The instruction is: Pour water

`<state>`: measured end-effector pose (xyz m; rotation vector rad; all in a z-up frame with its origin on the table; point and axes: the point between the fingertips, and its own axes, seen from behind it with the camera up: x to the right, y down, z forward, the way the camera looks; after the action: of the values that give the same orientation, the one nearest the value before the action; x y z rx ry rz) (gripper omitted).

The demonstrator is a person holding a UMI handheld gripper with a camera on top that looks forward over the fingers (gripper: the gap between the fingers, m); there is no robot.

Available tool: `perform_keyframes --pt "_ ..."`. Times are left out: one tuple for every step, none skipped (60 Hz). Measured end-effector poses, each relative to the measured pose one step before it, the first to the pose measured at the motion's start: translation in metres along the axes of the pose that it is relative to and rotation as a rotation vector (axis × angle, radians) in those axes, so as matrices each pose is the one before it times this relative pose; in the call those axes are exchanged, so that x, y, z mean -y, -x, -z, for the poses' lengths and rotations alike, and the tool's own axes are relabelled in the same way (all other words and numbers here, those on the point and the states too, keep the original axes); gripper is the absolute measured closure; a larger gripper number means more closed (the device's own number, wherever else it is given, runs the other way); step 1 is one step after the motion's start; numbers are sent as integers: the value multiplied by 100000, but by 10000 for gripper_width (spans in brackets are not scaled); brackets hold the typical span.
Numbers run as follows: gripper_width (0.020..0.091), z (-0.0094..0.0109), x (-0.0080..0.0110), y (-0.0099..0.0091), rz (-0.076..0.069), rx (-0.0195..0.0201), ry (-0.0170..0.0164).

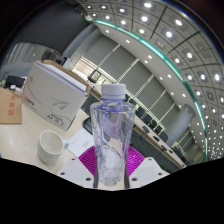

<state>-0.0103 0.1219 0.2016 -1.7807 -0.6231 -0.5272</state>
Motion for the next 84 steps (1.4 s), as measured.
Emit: perform_keyframes --pt "756 -21 -251 208 -4521 1492 233" --pt "758 -108 -260 467 -4447 573 252" --pt "758 -99 -339 165 -4147 1239 430" --pt "758 -103 -354 110 -3632 1584 388" --pt "757 -106 -315 244 -3632 1666 361" --pt "756 -111 -239 249 -3780 1697 -32" --pt "756 -115 -226 204 -3861 1694 -218" --pt "757 -179 -294 226 -3690 1703 74" --pt "756 -170 -391 218 -3540 1739 368" --pt "757 -169 -376 183 -3410 1533 290" --pt "758 -233 -391 225 -3284 1180 318" --pt "757 -596 -521 646 -2979 922 130" --pt "758 1 -312 -136 -2826 1213 -37" --pt "759 -108 -310 -21 -2718 1045 149" --pt "758 -178 -310 37 -2515 896 50" --pt "757 -178 -344 10 -2056 867 130" --pt "757 -200 -343 3 -1588 802 90" --pt "758 -176 -349 1 -1193 675 49" --pt "758 -164 -286 -65 -987 337 -123" --pt "758 -395 -227 292 -875 -54 32" --pt "759 -152 -330 -109 -502 27 -126" --pt "757 -175 -379 -8 -404 84 -149" --pt "756 -136 -321 -70 -377 81 20" --pt "756 -152 -341 -81 -366 -85 185" --pt "756 -180 -379 -81 -403 -144 333" --pt "756 -157 -403 -97 -555 -219 451" --pt "755 -155 -442 -101 -826 -266 547" --pt "757 -138 -452 -72 -909 -157 510" --pt "756 -137 -447 -50 -769 -62 436" --pt "753 -116 -519 -49 -496 8 626" --pt "752 215 387 -197 -390 422 -2620" --pt "753 -77 81 57 152 -130 -1799" --pt "753 23 -244 71 486 -195 322" --pt "749 84 96 176 462 245 -1033" --pt "749 66 -74 67 955 -226 -210" --pt "749 68 -20 64 1032 -187 -265" --pt "744 35 28 80 843 -191 -387" --pt "741 31 7 38 621 -476 -156" --pt "727 13 54 -3 371 -562 -255" --pt "710 18 22 29 25 -389 -124" --pt "696 139 -31 -59 -287 -271 -145" --pt "677 31 -6 11 -266 -208 93" --pt "655 -156 37 -114 -377 -474 187" --pt "633 -48 -34 -81 -283 -419 285" --pt "613 -16 -23 -98 -254 -447 411" --pt "598 -4 -39 -68 -183 -383 524" --pt "584 17 -96 -91 -69 -463 821" --pt "545 137 -160 -80 168 -487 1057" --pt "483 65 -168 -77 126 -639 1277" --pt "406 146 -191 -61 127 -449 1346" --pt "324 168 -196 15 78 -276 1317" --pt "242 206 -212 20 9 -269 1388" --pt "243 138 -228 -94 -96 -382 1350" --pt "261 256 -254 83 129 -74 1669" --pt "270 291 -218 56 263 -270 1610" --pt "267 342 -151 45 261 -353 1348" --pt "255 400 -121 -7 167 -548 1156" --pt "241 452 -89 -7 55 -748 1004" --pt "241 541 -124 161 -67 -546 897" --pt "243 617 -64 31 -154 -695 1131" --pt "243 487 -81 47 -321 -752 838" --pt "246 630 -63 128 -404 -519 1012" --pt "244 656 -49 207 -493 -291 1005" --pt "240 676 -70 258 -518 -97 1095" --pt "241 711 -80 279 -533 1 1164" --pt "242 849 -70 280 -512 69 1357" --pt "242 798 -77 298 -561 19 1021" --pt "243 819 32 232 -635 -170 797" --pt "243 871 -57 237 -634 -367 764" --pt "245 801 -142 247 -660 -528 760" --pt "246 855 -150 281 -520 -383 991" --pt "246 856 -110 292 -258 -336 891" --pt "246 827 -101 211 -61 -629 680" --pt "251 850 -115 160 55 -955 667" --pt "250 931 -104 91 31 -1169 993" --pt "249 869 -218 122 31 -1288 976" --pt "249 819 -179 206 212 -865 776" --pt "248 856 -33 360 420 -351 536" --pt "247 739 -149 301 375 -240 166" --pt "247 626 -232 253 252 -318 240" --pt "249 671 -216 284 296 -271 482" --pt "247 653 -241 281 238 -289 569" --pt "248 637 -203 266 119 -298 495" --pt "246 620 -166 256 67 -192 402"
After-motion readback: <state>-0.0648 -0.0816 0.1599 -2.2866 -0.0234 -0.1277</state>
